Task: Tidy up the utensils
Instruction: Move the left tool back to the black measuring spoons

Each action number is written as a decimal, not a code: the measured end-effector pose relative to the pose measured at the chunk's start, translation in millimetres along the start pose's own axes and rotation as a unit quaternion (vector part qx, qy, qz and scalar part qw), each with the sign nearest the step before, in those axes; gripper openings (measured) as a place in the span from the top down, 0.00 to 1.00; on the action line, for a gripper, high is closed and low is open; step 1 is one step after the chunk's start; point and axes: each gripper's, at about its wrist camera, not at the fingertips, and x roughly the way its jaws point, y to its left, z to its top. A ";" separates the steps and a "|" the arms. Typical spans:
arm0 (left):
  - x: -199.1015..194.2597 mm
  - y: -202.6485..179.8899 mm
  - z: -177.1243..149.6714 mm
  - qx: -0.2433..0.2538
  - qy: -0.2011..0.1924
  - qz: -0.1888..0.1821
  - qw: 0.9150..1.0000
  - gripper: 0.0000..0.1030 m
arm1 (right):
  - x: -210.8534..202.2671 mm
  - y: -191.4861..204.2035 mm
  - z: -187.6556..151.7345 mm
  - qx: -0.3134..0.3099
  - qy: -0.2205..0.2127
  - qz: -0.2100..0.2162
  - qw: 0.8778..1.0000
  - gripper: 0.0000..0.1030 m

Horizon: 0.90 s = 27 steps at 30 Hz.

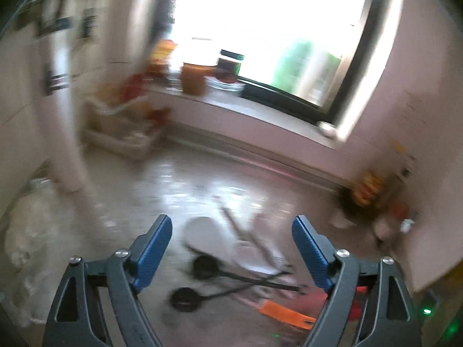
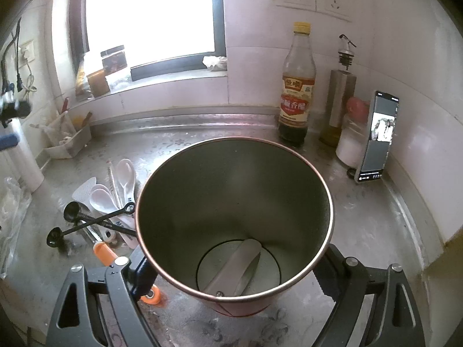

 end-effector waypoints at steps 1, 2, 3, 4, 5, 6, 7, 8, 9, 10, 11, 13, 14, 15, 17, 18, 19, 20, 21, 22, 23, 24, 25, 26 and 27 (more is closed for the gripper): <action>-2.3 14.8 -0.7 -0.013 -0.005 0.019 1.000 0.16 | -0.3 -0.3 -0.2 0.002 0.000 -0.001 1.000 0.12; -3.6 22.6 -2.2 -0.021 -0.007 0.029 0.999 0.16 | -0.7 -0.4 -0.4 0.004 0.000 -0.003 1.000 0.12; -5.8 34.0 -3.5 -0.032 -0.009 0.040 0.999 0.16 | -0.9 -0.3 -0.4 0.005 0.000 -0.005 1.000 0.12; -8.4 45.5 -5.0 -0.045 -0.012 0.052 0.998 0.16 | -1.0 -0.1 -0.4 0.006 0.000 -0.007 1.000 0.12; -10.7 54.8 -7.0 -0.055 -0.015 0.060 0.997 0.15 | -1.2 0.3 -0.8 0.007 0.001 -0.009 1.000 0.12; -13.1 63.6 -7.8 -0.065 -0.018 0.068 0.995 0.15 | -1.5 0.9 -1.0 0.008 0.001 -0.010 1.000 0.12; -16.5 75.0 -10.0 -0.077 -0.022 0.080 0.994 0.12 | -1.9 1.3 -1.2 0.009 0.002 -0.011 1.000 0.12; -17.9 80.0 -10.5 -0.082 -0.024 0.085 0.993 0.09 | -2.3 1.4 -1.6 0.010 0.002 -0.011 1.000 0.12; -20.8 89.0 -13.2 -0.090 -0.029 0.093 0.991 0.08 | -2.8 2.0 -1.9 0.011 0.001 -0.012 1.000 0.12; -22.6 94.5 -15.5 -0.095 -0.030 0.098 0.990 0.08 | -3.1 2.8 -2.3 0.012 0.001 -0.012 1.000 0.12; -23.7 98.8 -17.4 -0.100 -0.030 0.102 0.989 0.07 | -3.6 3.3 -2.9 0.013 0.001 -0.013 1.000 0.12; -21.5 109.5 -23.9 -0.111 -0.024 0.105 0.988 0.07 | -4.7 4.3 -3.9 0.014 0.001 -0.013 1.000 0.12; -20.0 112.5 -27.1 -0.114 -0.019 0.104 0.988 0.07 | -5.0 5.0 -4.4 0.014 0.001 -0.014 1.000 0.12; -15.9 115.6 -31.9 -0.118 -0.013 0.099 0.988 0.06 | -5.5 6.1 -4.7 0.014 0.001 -0.014 1.000 0.12; -8.4 115.0 -38.7 -0.120 0.000 0.090 0.989 0.06 | -6.1 7.3 -5.0 0.014 0.002 -0.014 1.000 0.12; -3.5 114.8 -42.1 -0.122 0.007 0.085 0.989 0.06 | -6.1 7.2 -4.8 0.014 0.002 -0.014 1.000 0.12; 1.6 114.5 -46.2 -0.124 0.015 0.080 0.989 0.06 | -6.0 7.0 -4.7 0.014 0.002 -0.014 1.000 0.12; 4.9 113.6 -49.7 -0.125 0.021 0.075 0.989 0.06 | -6.2 7.5 -5.0 0.013 0.002 -0.014 1.000 0.12; 11.4 112.0 -53.7 -0.126 0.029 0.066 0.989 0.06 | -6.5 8.1 -5.3 0.013 0.002 -0.013 1.000 0.12; 14.4 110.3 -56.8 -0.126 0.035 0.060 0.990 0.06 | -6.9 8.8 -6.1 0.013 0.002 -0.013 1.000 0.12; 17.3 107.8 -60.0 -0.125 0.043 0.052 0.990 0.06 | -7.0 8.8 -6.1 0.013 0.002 -0.013 1.000 0.12; 21.8 105.0 -62.9 -0.123 0.051 0.044 0.990 0.06 | -7.0 9.0 -6.2 0.013 0.002 -0.013 1.000 0.12; 28.8 101.0 -66.9 -0.118 0.063 0.035 0.990 0.06 | -7.0 9.0 -6.2 0.012 0.002 -0.013 1.000 0.12; 32.6 98.8 -69.2 -0.115 0.070 0.030 0.990 0.06 | -7.6 10.3 -7.2 0.012 0.003 -0.014 1.000 0.12; 39.4 95.1 -72.8 -0.111 0.086 0.022 0.990 0.06 | -8.0 10.7 -7.6 0.012 0.003 -0.013 1.000 0.12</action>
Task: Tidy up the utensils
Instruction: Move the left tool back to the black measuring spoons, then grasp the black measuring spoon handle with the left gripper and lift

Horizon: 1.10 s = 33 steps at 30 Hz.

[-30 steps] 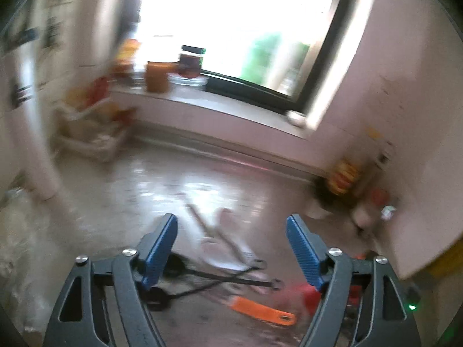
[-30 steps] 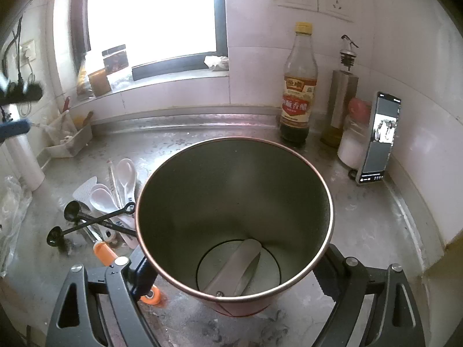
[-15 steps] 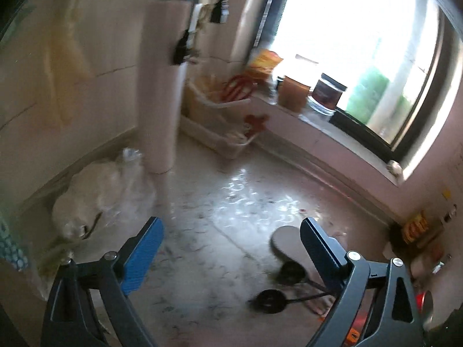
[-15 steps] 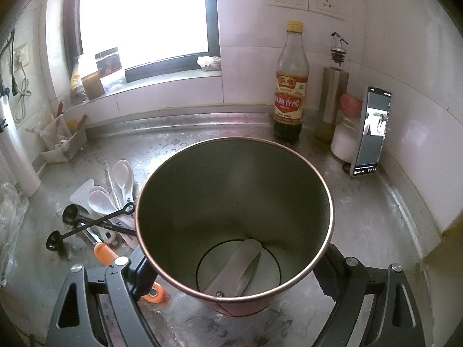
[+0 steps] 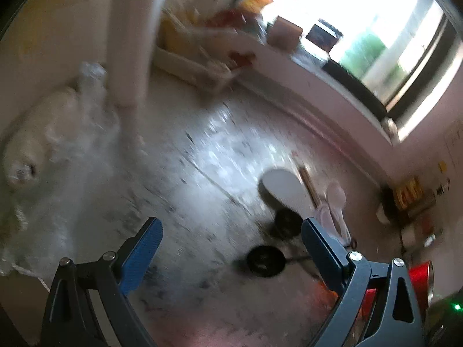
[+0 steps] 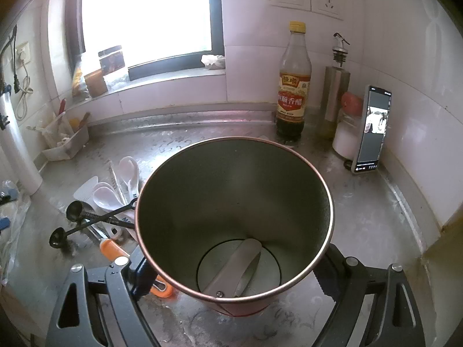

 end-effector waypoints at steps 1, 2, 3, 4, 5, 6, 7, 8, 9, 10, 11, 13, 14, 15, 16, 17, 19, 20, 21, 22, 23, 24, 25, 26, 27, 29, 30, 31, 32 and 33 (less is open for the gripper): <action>4.9 -1.8 -1.6 0.002 0.011 -0.002 1.000 0.06 | 0.0 0.6 -0.4 0.000 0.000 0.000 1.000 0.12; 11.5 -4.0 -4.7 0.002 0.028 -0.003 1.000 0.06 | 0.0 0.6 -0.4 0.000 0.000 0.000 1.000 0.12; 15.6 -4.6 -7.0 0.001 0.038 -0.005 0.999 0.06 | 0.0 0.7 -0.4 0.000 0.000 0.000 1.000 0.12; 19.2 -5.4 -8.5 -0.001 0.045 -0.007 0.999 0.06 | -0.3 1.7 -1.1 0.000 0.000 -0.001 1.000 0.12; 23.1 -5.8 -10.1 -0.003 0.052 -0.008 0.999 0.06 | -0.8 2.9 -1.8 0.000 0.000 -0.001 1.000 0.12; 27.8 -5.4 -11.9 -0.007 0.062 -0.011 0.998 0.06 | -0.8 2.6 -1.8 0.000 0.000 -0.001 1.000 0.12; 31.1 -5.0 -13.7 -0.011 0.067 -0.016 0.998 0.07 | -0.8 2.5 -1.7 0.000 0.000 -0.001 1.000 0.12; 33.9 -4.5 -14.8 -0.016 0.073 -0.022 0.997 0.09 | -0.9 2.7 -1.9 0.000 0.000 -0.001 1.000 0.12; 37.9 -4.3 -16.3 -0.021 0.081 -0.028 0.996 0.11 | -0.8 2.7 -1.8 0.000 0.000 0.000 1.000 0.12; 41.5 -4.3 -17.1 -0.023 0.086 -0.029 0.996 0.17 | -0.8 2.8 -1.8 0.000 0.000 0.000 1.000 0.12; 45.4 -4.4 -18.3 -0.026 0.093 -0.029 0.995 0.24 | -1.2 3.0 -2.2 0.000 -0.001 0.000 1.000 0.12; 51.8 -4.4 -18.9 -0.034 0.103 -0.041 0.993 0.32 | -1.8 3.6 -2.9 0.001 -0.002 0.000 1.000 0.12; 54.6 -3.4 -18.3 -0.042 0.107 -0.047 0.992 0.33 | -2.1 2.9 -3.1 0.000 -0.003 0.001 1.000 0.12; 57.0 -3.3 -18.8 -0.048 0.110 -0.053 0.991 0.34 | -2.0 2.3 -2.9 0.001 -0.003 0.001 1.000 0.12; 58.0 -2.3 -19.1 -0.050 0.113 -0.055 0.991 0.37 | -2.0 1.6 -2.7 0.001 -0.004 0.002 1.000 0.12; 59.9 -2.9 -19.4 -0.049 0.117 -0.053 0.990 0.42 | -1.8 0.9 -2.5 0.001 -0.004 0.002 1.000 0.12; 61.4 -3.4 -19.3 -0.046 0.120 -0.048 0.991 0.53 | -1.4 -0.5 -1.9 0.002 -0.005 0.003 1.000 0.12; 62.6 -3.7 -19.6 -0.048 0.122 -0.049 0.990 0.60 | -1.4 -0.6 -1.9 0.001 -0.005 0.003 1.000 0.12; 63.5 -3.7 -19.2 -0.049 0.122 -0.047 0.990 0.62 | -1.4 -0.6 -1.9 0.001 -0.005 0.003 1.000 0.12; 64.1 -4.2 -19.0 -0.049 0.122 -0.041 0.990 0.67 | -1.4 -0.6 -1.9 0.001 -0.005 0.003 1.000 0.12; 64.5 -3.8 -18.7 -0.048 0.123 -0.038 0.991 0.72 | -1.5 -0.8 -1.9 0.001 -0.005 0.003 1.000 0.12; 65.4 -3.9 -18.7 -0.047 0.123 -0.033 0.991 0.76 | -1.4 -0.7 -1.9 0.002 -0.005 0.003 1.000 0.12; 66.5 -3.1 -18.9 -0.047 0.123 -0.030 0.991 0.85 | -1.3 -0.9 -1.9 0.002 -0.005 0.003 1.000 0.12; 67.6 -2.4 -19.5 -0.047 0.124 -0.027 0.991 0.92 | -1.4 -0.6 -2.0 0.002 -0.005 0.002 1.000 0.12; 67.9 -2.3 -19.9 -0.047 0.123 -0.026 0.991 0.92 | -1.5 -0.5 -2.0 0.002 -0.005 0.003 1.000 0.12; 66.1 0.2 -21.6 -0.047 0.120 -0.027 0.991 0.94 | -1.4 -0.6 -1.9 0.002 -0.005 0.003 1.000 0.12; 66.7 -0.4 -22.2 -0.047 0.119 -0.028 0.991 0.94 | -1.4 -0.6 -1.9 0.002 -0.005 0.003 1.000 0.12; 66.3 -1.0 -22.5 -0.045 0.116 -0.026 0.992 0.95 | -1.7 -0.7 -1.9 0.002 -0.005 0.003 1.000 0.12; 66.1 -2.0 -22.2 -0.043 0.112 -0.024 0.992 0.95 | -1.7 -0.7 -1.9 0.002 -0.005 0.003 1.000 0.12; 65.7 -3.2 -21.4 -0.040 0.109 -0.024 0.993 0.95 | -1.7 -0.8 -1.9 0.002 -0.005 0.003 1.000 0.12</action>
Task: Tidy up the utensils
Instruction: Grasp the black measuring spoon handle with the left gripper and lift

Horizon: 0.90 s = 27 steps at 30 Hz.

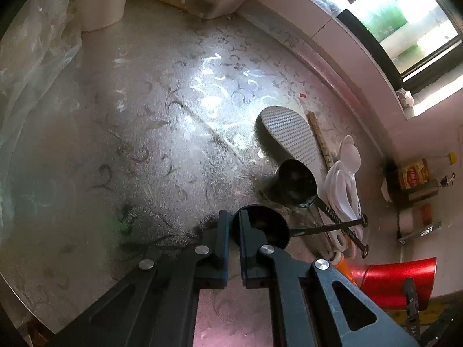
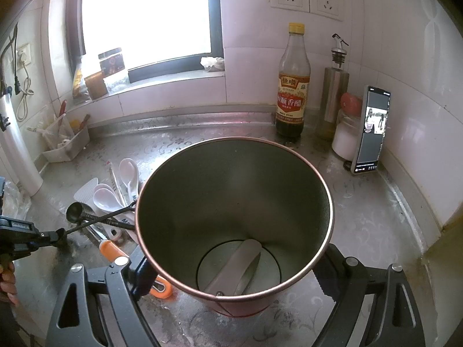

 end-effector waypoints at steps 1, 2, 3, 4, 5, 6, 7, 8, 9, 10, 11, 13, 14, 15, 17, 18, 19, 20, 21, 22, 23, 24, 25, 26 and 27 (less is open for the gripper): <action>-1.6 -0.9 0.8 0.001 -0.004 0.000 1.000 0.95 | 0.0 -0.1 0.0 0.000 0.000 0.000 1.000 0.12; -4.7 -2.0 1.4 0.003 -0.011 0.001 1.000 0.95 | 0.0 0.1 0.0 0.000 0.000 0.000 1.000 0.12; -7.1 -3.2 3.2 0.006 -0.016 0.003 1.000 0.95 | 0.0 0.1 0.0 0.000 0.000 0.000 1.000 0.12; -12.9 -5.5 4.0 0.011 -0.028 0.008 1.000 0.95 | 0.0 -0.2 0.4 0.000 0.000 0.000 1.000 0.12; -17.5 -8.2 5.2 0.017 -0.038 0.011 0.999 0.95 | 0.1 -0.7 1.4 0.000 0.000 0.001 1.000 0.12; -22.6 -10.5 5.8 0.022 -0.046 0.013 0.999 0.95 | 0.2 -0.8 1.8 0.000 0.000 0.000 1.000 0.12; -29.9 -14.1 6.8 0.031 -0.059 0.017 0.998 0.95 | 0.1 -0.9 2.4 0.000 0.000 0.000 1.000 0.12; -36.0 -17.1 7.6 0.037 -0.069 0.021 0.997 0.95 | 0.2 -0.9 2.5 0.000 0.000 0.000 1.000 0.12; -43.6 -20.6 8.4 0.045 -0.082 0.024 0.995 0.95 | 0.2 -0.9 2.4 0.000 0.000 0.000 1.000 0.12; -51.6 -24.2 9.3 0.053 -0.095 0.027 0.994 0.95 | 0.1 -0.9 2.3 0.000 0.000 0.000 1.000 0.12; -60.4 -28.3 9.9 0.063 -0.108 0.029 0.992 0.95 | 0.4 -0.9 2.9 -0.001 0.000 0.000 1.000 0.12; -74.8 -34.5 9.9 0.076 -0.128 0.031 0.988 0.95 | 0.6 -1.6 3.7 0.000 0.000 0.000 1.000 0.12; -79.7 -35.9 9.9 0.080 -0.135 0.030 0.987 0.95 | 0.4 -0.9 3.1 -0.001 0.000 0.000 1.000 0.12; -87.9 -39.4 9.8 0.086 -0.145 0.029 0.985 0.95 | 0.5 -0.9 3.4 -0.001 0.000 0.000 1.000 0.12; -100.3 -45.1 8.3 0.094 -0.160 0.028 0.982 0.95 | 0.5 -0.8 3.0 -0.002 0.000 0.000 1.000 0.12; -104.9 -46.6 7.4 0.098 -0.165 0.028 0.981 0.95 | 0.4 -0.6 3.0 -0.002 0.000 0.000 1.000 0.12; -111.5 -50.5 7.2 0.104 -0.173 0.026 0.979 0.95 | 0.6 -0.6 3.3 -0.003 0.000 0.000 1.000 0.12; -118.9 -54.6 6.7 0.109 -0.181 0.022 0.977 0.95 | 0.5 -0.4 3.1 -0.003 0.000 0.000 1.000 0.12; -125.3 -57.4 5.3 0.115 -0.187 0.018 0.975 0.95 | 0.3 0.2 2.6 -0.003 -0.001 0.000 1.000 0.12; -133.1 -62.9 3.7 0.123 -0.196 0.014 0.973 0.95 | 0.2 0.4 2.4 -0.004 -0.001 0.000 1.000 0.12; -137.7 -66.7 2.4 0.129 -0.201 0.012 0.971 0.95 | 0.3 0.8 2.2 -0.004 -0.001 0.000 1.000 0.12; -144.1 -72.6 0.6 0.137 -0.209 0.010 0.968 0.95 | 0.4 1.0 2.3 -0.005 -0.001 0.001 1.000 0.12; -150.0 -79.0 -2.0 0.147 -0.215 0.007 0.965 0.95 | 0.3 1.4 1.9 -0.006 -0.001 0.001 1.000 0.12; -154.7 -85.4 -5.0 0.156 -0.220 0.002 0.963 0.95 | 0.5 1.5 2.2 -0.007 -0.001 0.001 1.000 0.12; -160.0 -91.4 -7.2 0.165 -0.225 -0.002 0.960 0.95 | 0.3 1.6 1.5 -0.007 -0.001 0.002 1.000 0.12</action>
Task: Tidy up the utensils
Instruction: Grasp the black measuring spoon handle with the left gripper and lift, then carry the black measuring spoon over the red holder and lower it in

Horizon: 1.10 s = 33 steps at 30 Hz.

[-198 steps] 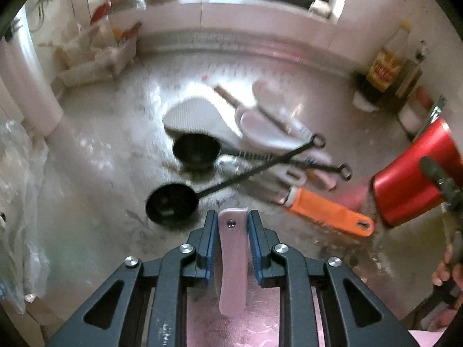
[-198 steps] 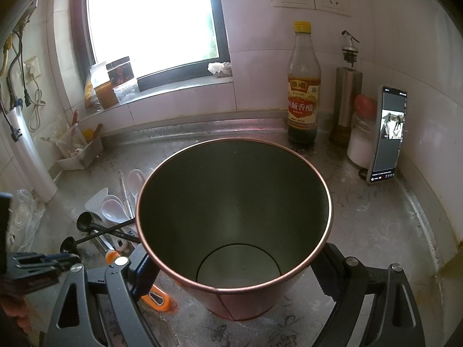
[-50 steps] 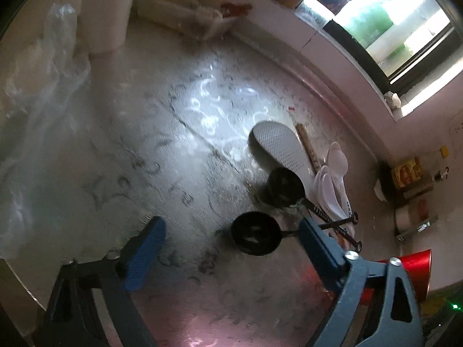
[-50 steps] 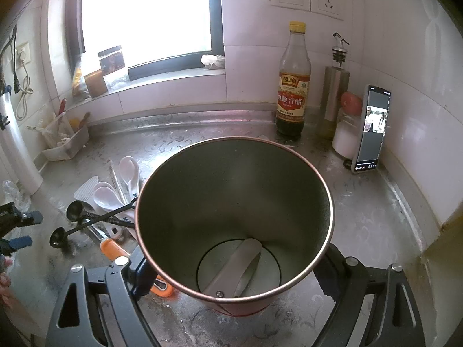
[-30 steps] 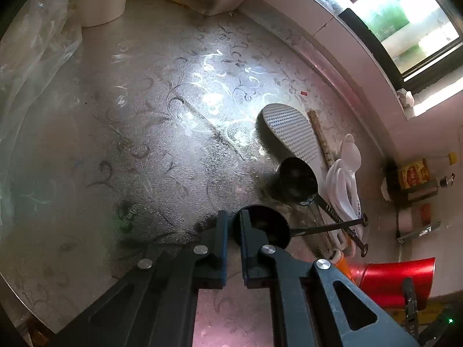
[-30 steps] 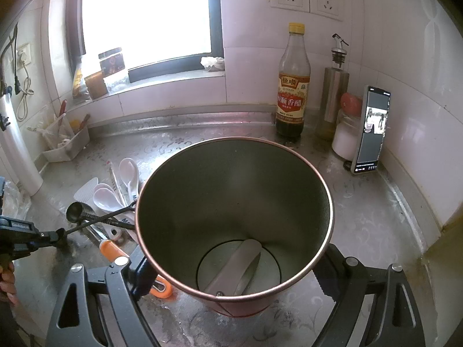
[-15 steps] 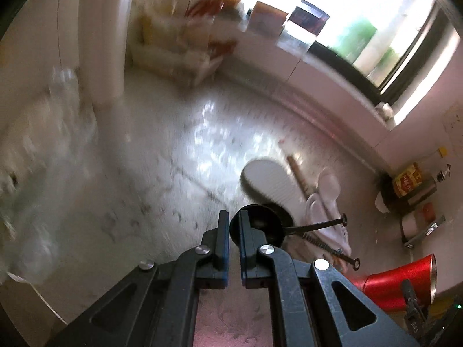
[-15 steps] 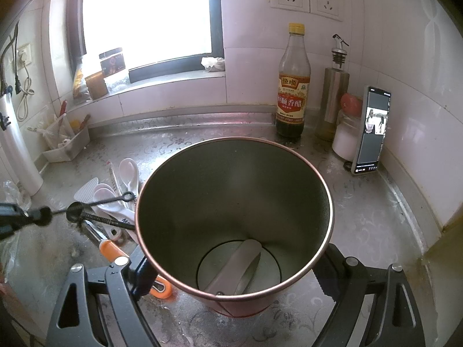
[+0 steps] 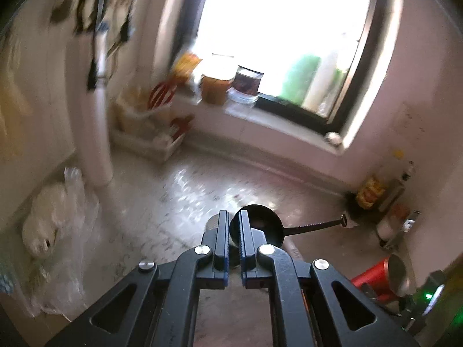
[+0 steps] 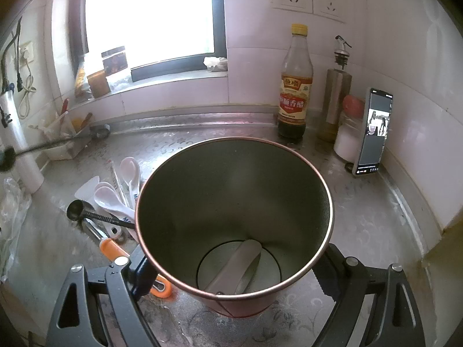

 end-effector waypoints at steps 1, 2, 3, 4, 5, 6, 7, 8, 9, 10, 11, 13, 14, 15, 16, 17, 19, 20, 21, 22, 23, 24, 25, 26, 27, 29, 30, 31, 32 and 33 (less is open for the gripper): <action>-5.9 -7.5 2.6 0.011 -0.008 -0.007 1.000 0.95 | 0.2 0.0 0.2 -0.001 0.000 0.001 1.000 0.12; -10.4 -15.2 4.4 0.022 -0.014 -0.010 1.000 0.95 | 0.2 0.1 0.0 -0.001 0.000 0.001 1.000 0.12; -14.2 -22.8 5.8 0.034 -0.020 -0.014 0.999 0.95 | 0.3 0.1 0.1 -0.002 0.000 0.002 1.000 0.12; -19.5 -32.2 7.3 0.048 -0.026 -0.021 0.998 0.95 | 0.4 0.3 0.1 -0.003 0.000 0.003 1.000 0.12; -23.3 -41.0 8.1 0.060 -0.030 -0.027 0.997 0.95 | 0.0 0.3 -0.3 -0.004 0.000 0.004 1.000 0.12; -26.5 -48.5 8.8 0.071 -0.034 -0.033 0.996 0.95 | 0.1 0.3 -0.4 -0.005 0.000 0.004 1.000 0.12; -29.9 -59.2 9.2 0.087 -0.038 -0.041 0.995 0.95 | 0.1 0.3 -0.6 -0.005 0.001 0.005 1.000 0.12; -31.1 -64.8 8.9 0.094 -0.040 -0.044 0.994 0.95 | 0.2 0.1 -0.6 -0.006 0.001 0.006 1.000 0.12; -31.9 -72.2 8.4 0.105 -0.040 -0.048 0.992 0.95 | 0.1 0.0 -0.7 -0.007 0.001 0.006 1.000 0.12; -32.6 -81.3 7.2 0.120 -0.041 -0.052 0.991 0.95 | 0.2 -0.1 -0.6 -0.007 0.001 0.007 1.000 0.12; -32.4 -87.8 5.4 0.131 -0.041 -0.054 0.989 0.95 | 0.3 -0.3 -0.6 -0.008 0.001 0.008 1.000 0.12; -32.5 -98.7 2.2 0.152 -0.041 -0.058 0.986 0.95 | 0.8 -0.1 -0.1 -0.010 0.002 0.008 1.000 0.12; -32.0 -103.6 0.5 0.163 -0.040 -0.059 0.984 0.95 | 1.1 0.3 -0.1 -0.012 0.002 0.008 1.000 0.12; -31.7 -110.3 -1.6 0.177 -0.040 -0.060 0.982 0.95 | 1.2 0.8 0.0 -0.014 0.003 0.008 1.000 0.12; -31.5 -113.9 -3.0 0.185 -0.040 -0.060 0.980 0.95 | 1.3 1.2 -0.2 -0.015 0.003 0.008 1.000 0.12; -31.7 -118.3 -4.8 0.194 -0.039 -0.061 0.978 0.95 | 1.4 1.1 -0.2 -0.016 0.003 0.009 1.000 0.12; -31.6 -126.6 -8.6 0.211 -0.037 -0.065 0.975 0.94 | 1.3 1.2 -0.3 -0.017 0.003 0.010 1.000 0.12; -31.7 -129.8 -10.6 0.218 -0.035 -0.066 0.973 0.94 | 1.2 1.1 -0.3 -0.017 0.003 0.011 1.000 0.12; -30.8 -133.9 -13.8 0.226 -0.031 -0.069 0.971 0.94 | 1.0 1.5 -0.2 -0.018 0.004 0.011 1.000 0.12; -29.6 -136.7 -15.7 0.231 -0.027 -0.071 0.970 0.94 | 1.1 1.6 -0.4 -0.019 0.004 0.011 1.000 0.12; -29.1 -138.6 -17.5 0.235 -0.025 -0.072 0.969 0.94 | 1.1 1.5 -0.6 -0.020 0.004 0.011 1.000 0.12; -27.4 -141.5 -19.8 0.241 -0.022 -0.073 0.968 0.94 | 1.1 1.4 -0.6 -0.020 0.005 0.011 1.000 0.12; -25.7 -143.5 -21.5 0.246 -0.019 -0.073 0.966 0.94 | 1.2 1.6 -0.5 -0.021 0.005 0.011 1.000 0.12; -24.0 -144.6 -22.0 0.248 -0.016 -0.074 0.966 0.94 | 0.8 1.4 -0.8 -0.022 0.005 0.011 1.000 0.12; -22.8 -146.7 -23.7 0.252 -0.013 -0.076 0.965 0.94 | 0.7 1.6 -1.0 -0.023 0.006 0.011 1.000 0.12; -21.3 -149.8 -25.6 0.255 -0.009 -0.081 0.963 0.93 | 0.3 2.1 -1.5 -0.024 0.006 0.011 1.000 0.12; -20.3 -151.4 -26.9 0.257 -0.006 -0.083 0.963 0.92 | 0.4 2.3 -1.4 -0.024 0.006 0.011 1.000 0.12; -18.5 -154.3 -29.2 0.261 -0.001 -0.085 0.962 0.92 | 0.3 2.4 -1.4 -0.024 0.007 0.010 1.000 0.12; -17.5 -156.0 -30.8 0.263 0.003 -0.087 0.961 0.92 | 0.8 2.5 -1.4 -0.024 0.009 0.008 1.000 0.12; -16.4 -157.7 -32.7 0.265 0.006 -0.092 0.960 0.92 | 1.0 2.9 -1.3 -0.025 0.009 0.008 1.000 0.12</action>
